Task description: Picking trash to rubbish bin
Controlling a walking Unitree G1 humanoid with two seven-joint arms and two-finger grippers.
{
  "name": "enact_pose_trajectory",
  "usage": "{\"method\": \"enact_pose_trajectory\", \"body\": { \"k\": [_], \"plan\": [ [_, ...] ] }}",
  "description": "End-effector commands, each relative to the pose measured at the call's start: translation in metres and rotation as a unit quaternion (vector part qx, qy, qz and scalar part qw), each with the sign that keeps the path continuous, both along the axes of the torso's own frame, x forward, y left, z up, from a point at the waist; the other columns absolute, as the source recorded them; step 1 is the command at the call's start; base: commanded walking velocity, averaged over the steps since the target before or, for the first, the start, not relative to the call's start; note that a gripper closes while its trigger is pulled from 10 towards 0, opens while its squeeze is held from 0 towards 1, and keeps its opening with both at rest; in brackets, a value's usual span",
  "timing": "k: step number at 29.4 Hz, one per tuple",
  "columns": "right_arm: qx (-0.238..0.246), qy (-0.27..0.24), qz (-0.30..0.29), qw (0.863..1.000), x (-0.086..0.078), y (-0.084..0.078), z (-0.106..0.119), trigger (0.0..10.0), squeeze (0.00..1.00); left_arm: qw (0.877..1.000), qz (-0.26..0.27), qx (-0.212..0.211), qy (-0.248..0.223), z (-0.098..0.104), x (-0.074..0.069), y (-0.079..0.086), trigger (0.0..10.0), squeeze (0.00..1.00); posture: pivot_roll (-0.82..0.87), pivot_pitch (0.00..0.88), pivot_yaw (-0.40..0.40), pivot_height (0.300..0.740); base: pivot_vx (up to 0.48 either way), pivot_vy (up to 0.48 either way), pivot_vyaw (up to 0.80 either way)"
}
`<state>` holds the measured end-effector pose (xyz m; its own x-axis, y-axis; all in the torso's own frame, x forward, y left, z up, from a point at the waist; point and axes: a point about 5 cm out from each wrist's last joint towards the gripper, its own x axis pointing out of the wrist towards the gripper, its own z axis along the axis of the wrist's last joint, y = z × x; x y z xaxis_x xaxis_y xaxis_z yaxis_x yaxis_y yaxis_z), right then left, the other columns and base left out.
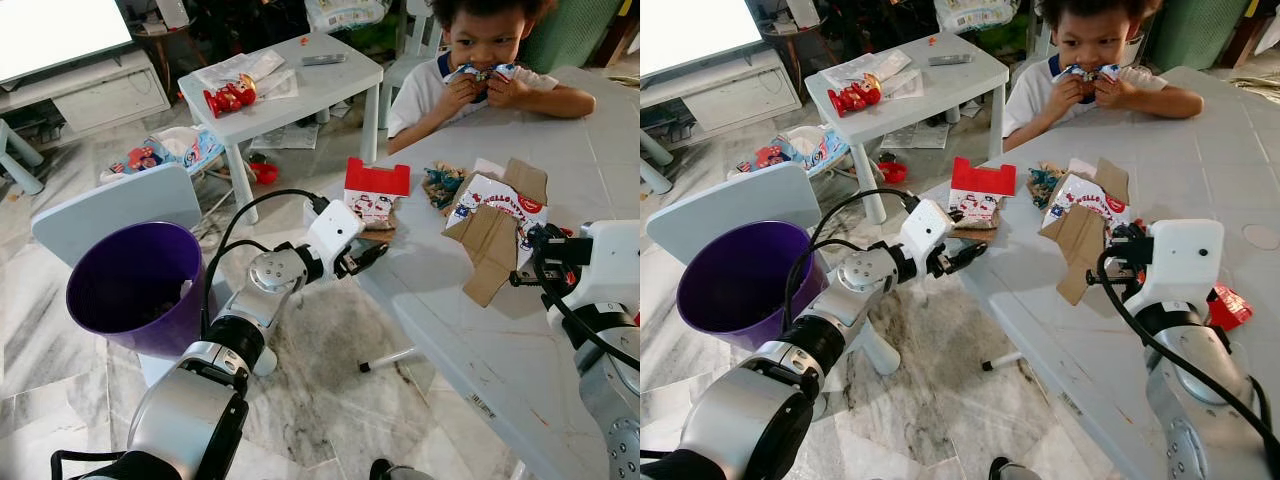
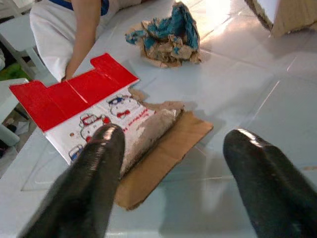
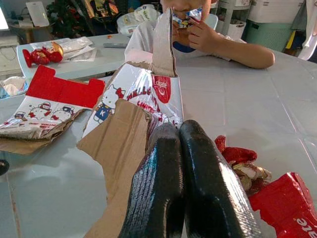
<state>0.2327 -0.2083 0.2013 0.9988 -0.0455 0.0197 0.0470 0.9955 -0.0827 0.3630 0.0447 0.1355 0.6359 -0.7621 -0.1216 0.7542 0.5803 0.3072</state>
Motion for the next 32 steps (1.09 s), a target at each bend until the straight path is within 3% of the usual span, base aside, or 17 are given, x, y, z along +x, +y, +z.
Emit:
{"method": "enact_pose_trajectory", "body": {
  "k": [1,13,14,15,28,29,30,31,32],
  "plan": [
    [-0.002,0.001,0.002,1.0,-0.003,-0.001,0.001,0.0,0.0,1.0,0.002,0.02,0.003,-0.003,0.001,0.004,10.0,1.0,-0.23,0.144,0.037,0.74,0.0,0.0,0.0],
    [-0.011,0.004,0.001,1.0,-0.007,-0.004,0.004,0.0,0.0,0.997,0.035,0.061,-0.019,0.0,0.008,0.01,10.0,0.98,-0.25,0.151,0.025,0.74,0.0,0.0,0.0],
    [-0.011,0.004,0.001,1.0,-0.007,-0.005,0.004,0.0,0.0,0.997,0.037,0.065,-0.02,0.0,0.009,0.01,10.0,0.62,-0.26,0.152,0.023,0.74,0.0,0.0,0.0],
    [-0.012,0.004,0.002,1.0,-0.008,-0.005,0.004,0.0,0.0,0.997,0.041,0.066,-0.019,0.001,0.01,0.011,10.0,0.0,-0.26,0.151,0.022,0.74,0.0,0.0,0.0],
    [-0.015,0.006,0.001,1.0,-0.01,-0.005,0.006,0.0,0.0,0.994,0.048,0.094,-0.023,-0.001,0.011,0.011,10.0,0.0,-0.28,0.162,0.021,0.74,0.0,0.0,0.0],
    [-0.015,0.007,0.0,1.0,-0.01,-0.005,0.007,0.0,0.0,0.995,0.043,0.092,-0.021,-0.002,0.01,0.009,9.1,0.0,-0.28,0.162,0.021,0.74,0.0,0.0,0.0],
    [-0.015,0.007,0.0,1.0,-0.01,-0.005,0.007,0.0,0.0,0.995,0.042,0.092,-0.022,-0.002,0.01,0.008,5.1,0.0,-0.28,0.162,0.022,0.74,0.0,0.0,0.0],
    [-0.015,0.006,0.0,1.0,-0.011,-0.005,0.007,0.0,0.0,0.995,0.04,0.093,-0.023,-0.003,0.009,0.007,4.7,0.0,-0.28,0.162,0.022,0.74,0.0,0.0,0.0],
    [-0.015,0.006,0.0,1.0,-0.011,-0.005,0.007,0.0,0.0,0.995,0.037,0.091,-0.021,-0.003,0.008,0.005,2.5,0.0,-0.29,0.164,0.022,0.74,0.0,0.0,0.0]
  ]
}}
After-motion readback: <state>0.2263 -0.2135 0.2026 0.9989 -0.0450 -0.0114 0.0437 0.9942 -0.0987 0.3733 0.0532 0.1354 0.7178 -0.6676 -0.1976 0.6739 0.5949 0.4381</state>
